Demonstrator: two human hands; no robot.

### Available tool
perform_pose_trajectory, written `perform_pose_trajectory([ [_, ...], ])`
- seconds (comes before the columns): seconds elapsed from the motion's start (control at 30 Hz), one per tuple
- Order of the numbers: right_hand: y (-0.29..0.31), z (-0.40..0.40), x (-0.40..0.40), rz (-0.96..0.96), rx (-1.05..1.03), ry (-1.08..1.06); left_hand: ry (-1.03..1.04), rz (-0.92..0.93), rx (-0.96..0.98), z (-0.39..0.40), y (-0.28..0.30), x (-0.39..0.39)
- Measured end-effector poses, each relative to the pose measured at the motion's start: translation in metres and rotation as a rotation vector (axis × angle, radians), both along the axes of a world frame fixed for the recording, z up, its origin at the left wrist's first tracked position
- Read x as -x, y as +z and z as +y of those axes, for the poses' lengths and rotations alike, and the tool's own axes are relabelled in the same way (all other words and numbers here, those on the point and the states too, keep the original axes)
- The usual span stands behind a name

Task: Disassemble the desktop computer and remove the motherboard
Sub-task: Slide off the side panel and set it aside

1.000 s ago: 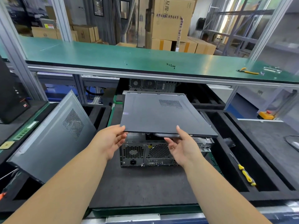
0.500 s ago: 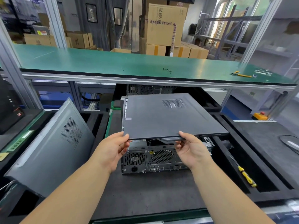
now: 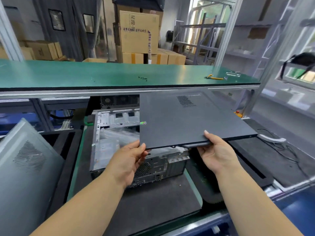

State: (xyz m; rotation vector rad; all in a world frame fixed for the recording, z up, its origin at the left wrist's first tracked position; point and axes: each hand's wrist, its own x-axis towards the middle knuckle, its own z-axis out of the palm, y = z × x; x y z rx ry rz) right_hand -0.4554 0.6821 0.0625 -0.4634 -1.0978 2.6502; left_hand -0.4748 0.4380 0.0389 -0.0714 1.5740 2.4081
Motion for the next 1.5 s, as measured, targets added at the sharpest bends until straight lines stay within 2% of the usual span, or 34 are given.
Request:
perform_pose_trajectory([
  [0.1, 0.005, 0.042, -0.004, 0.003, 0.016, 0.008, -0.039, 0.041, 0.04, 0.041, 0.004, 0.003],
  [0.2, 0.008, 0.094, -0.003, -0.004, 0.017, 0.002, -0.147, 0.129, 0.217, 0.086, 0.008, 0.008],
  [0.3, 0.005, 0.15, 0.0, -0.044, -0.035, -0.021, -0.235, 0.244, 0.602, 0.127, 0.005, 0.018],
  [0.37, -0.003, 0.186, 0.004, -0.047, -0.065, -0.034, -0.191, 0.309, 0.864, 0.151, 0.004, 0.026],
  [0.4, -0.008, 0.204, 0.006, -0.043, -0.076, -0.041, -0.158, 0.32, 0.914, 0.164, 0.005, 0.029],
  [0.5, -0.019, 0.253, 0.013, -0.025, -0.118, -0.068, -0.164, 0.348, 0.873, 0.205, 0.003, 0.042],
  [0.67, -0.031, 0.318, 0.023, 0.03, -0.203, -0.093, -0.339, 0.338, 0.701, 0.279, -0.012, 0.056],
  [0.87, -0.044, 0.376, 0.027, -0.018, -0.312, -0.103, -0.516, 0.329, 0.666, 0.368, -0.039, 0.065],
  [1.1, -0.051, 0.406, 0.02, -0.062, -0.4, -0.085, -0.617, 0.331, 0.686, 0.441, -0.071, 0.068],
  [1.23, -0.054, 0.405, 0.02, -0.072, -0.54, -0.076, -0.706, 0.346, 0.706, 0.461, -0.078, 0.072],
  [1.33, -0.053, 0.404, 0.02, -0.074, -0.694, -0.086, -0.743, 0.328, 0.687, 0.474, -0.078, 0.08],
  [1.5, -0.057, 0.412, 0.02, -0.089, -0.777, -0.113, -0.767, 0.26, 0.577, 0.491, -0.085, 0.091],
])
